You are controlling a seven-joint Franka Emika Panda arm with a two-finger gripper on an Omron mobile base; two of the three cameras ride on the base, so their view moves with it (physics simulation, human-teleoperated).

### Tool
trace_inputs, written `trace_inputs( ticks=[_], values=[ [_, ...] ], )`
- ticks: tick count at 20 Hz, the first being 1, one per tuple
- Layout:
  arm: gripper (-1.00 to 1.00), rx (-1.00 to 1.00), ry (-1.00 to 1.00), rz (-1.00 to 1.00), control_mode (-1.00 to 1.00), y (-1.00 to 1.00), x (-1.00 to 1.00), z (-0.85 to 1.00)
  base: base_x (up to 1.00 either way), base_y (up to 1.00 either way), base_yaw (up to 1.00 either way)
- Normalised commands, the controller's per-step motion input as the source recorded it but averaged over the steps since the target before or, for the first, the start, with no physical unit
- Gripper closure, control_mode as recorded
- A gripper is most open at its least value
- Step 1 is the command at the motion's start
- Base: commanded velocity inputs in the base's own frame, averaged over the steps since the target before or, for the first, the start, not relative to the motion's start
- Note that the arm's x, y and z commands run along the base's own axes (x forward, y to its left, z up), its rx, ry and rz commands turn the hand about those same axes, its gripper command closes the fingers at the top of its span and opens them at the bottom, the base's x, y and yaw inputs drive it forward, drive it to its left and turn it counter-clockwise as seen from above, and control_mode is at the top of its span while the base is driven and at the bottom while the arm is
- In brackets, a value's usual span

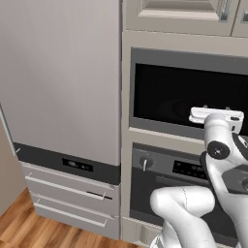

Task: Pick the potato from the counter and place it in the microwave. Then turn on the microwave.

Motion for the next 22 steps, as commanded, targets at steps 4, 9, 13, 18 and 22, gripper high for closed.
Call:
trace_inputs(
  ticks=[4,9,13,18,22],
  values=[
    [-1.00,0.00,0.00,0.03,-1.00,-0.04,0.11,0.00,0.00,0.00,0.00],
    [-1.00,0.00,0.00,0.02,-1.00,-0.04,-0.22,0.00,0.00,0.00,0.00],
    [-1.00,0.00,0.00,0.01,-1.00,-0.10,-0.55,0.00,0.00,0.00,0.00],
    [-1.00,0.00,0.00,0.02,-1.00,-0.11,-0.54,0.00,0.00,0.00,0.00],
    [-1.00,0.00,0.00,0.03,-1.00,-0.21,-0.48,0.00,0.00,0.00,0.00]
  ],
)
